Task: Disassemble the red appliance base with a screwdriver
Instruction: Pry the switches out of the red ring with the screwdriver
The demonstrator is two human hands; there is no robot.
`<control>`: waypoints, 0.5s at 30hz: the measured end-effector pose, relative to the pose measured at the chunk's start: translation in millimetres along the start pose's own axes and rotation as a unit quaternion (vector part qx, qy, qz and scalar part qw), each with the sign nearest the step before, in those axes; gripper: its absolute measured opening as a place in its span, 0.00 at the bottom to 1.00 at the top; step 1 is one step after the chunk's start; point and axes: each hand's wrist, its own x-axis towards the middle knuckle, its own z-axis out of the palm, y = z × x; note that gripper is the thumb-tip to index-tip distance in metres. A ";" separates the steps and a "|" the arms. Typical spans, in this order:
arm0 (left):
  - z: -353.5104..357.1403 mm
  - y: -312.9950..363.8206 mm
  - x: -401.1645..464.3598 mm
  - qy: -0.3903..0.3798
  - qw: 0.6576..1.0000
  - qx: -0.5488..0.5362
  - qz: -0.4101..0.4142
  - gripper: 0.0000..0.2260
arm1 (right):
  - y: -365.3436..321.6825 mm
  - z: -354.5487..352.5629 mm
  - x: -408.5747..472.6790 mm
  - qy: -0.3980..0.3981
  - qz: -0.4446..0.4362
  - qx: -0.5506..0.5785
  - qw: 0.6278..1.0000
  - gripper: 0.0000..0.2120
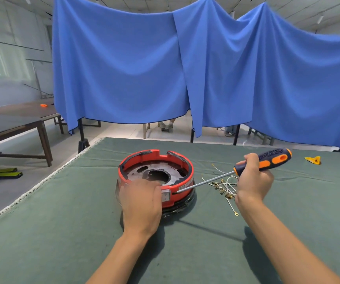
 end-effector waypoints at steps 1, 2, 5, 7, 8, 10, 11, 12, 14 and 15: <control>0.1 -0.1 -0.1 0.001 1.000 0.002 0.002 0.15 | 3.3 -1.5 -0.4 0.008 0.010 0.002 1.000 0.16; 0.2 -0.2 -0.4 0.003 1.000 0.003 0.003 0.15 | 6.7 -2.9 -0.6 0.018 0.020 0.002 1.000 0.16; 0.5 -0.2 -0.7 0.007 1.000 0.004 0.004 0.14 | 16.8 -6.0 1.2 0.059 0.061 0.014 0.996 0.17; 1.0 -0.4 -0.8 0.008 1.000 0.005 0.006 0.14 | 23.4 -7.6 1.5 0.082 0.093 0.018 0.992 0.14; 1.4 -0.3 -0.9 0.008 1.000 0.005 0.007 0.15 | 26.8 -8.6 1.4 0.094 0.108 0.019 0.990 0.13; 2.2 0.0 -0.8 0.009 1.000 0.003 0.005 0.15 | 33.7 -10.3 0.9 0.110 0.137 0.023 0.984 0.12; 2.4 0.2 -0.5 0.010 1.000 0.001 0.004 0.15 | 37.1 -10.8 0.9 0.115 0.152 0.025 0.981 0.12; 2.6 0.3 -0.1 0.010 1.000 -0.002 0.001 0.15 | 40.3 -11.0 1.2 0.120 0.166 0.026 0.978 0.12; 2.9 0.3 0.4 0.008 1.000 -0.006 -0.005 0.16 | 46.7 -11.3 2.8 0.129 0.192 0.022 0.973 0.12; 3.0 0.3 0.7 0.008 1.000 -0.009 -0.008 0.16 | 49.7 -11.2 3.9 0.130 0.204 0.018 0.970 0.11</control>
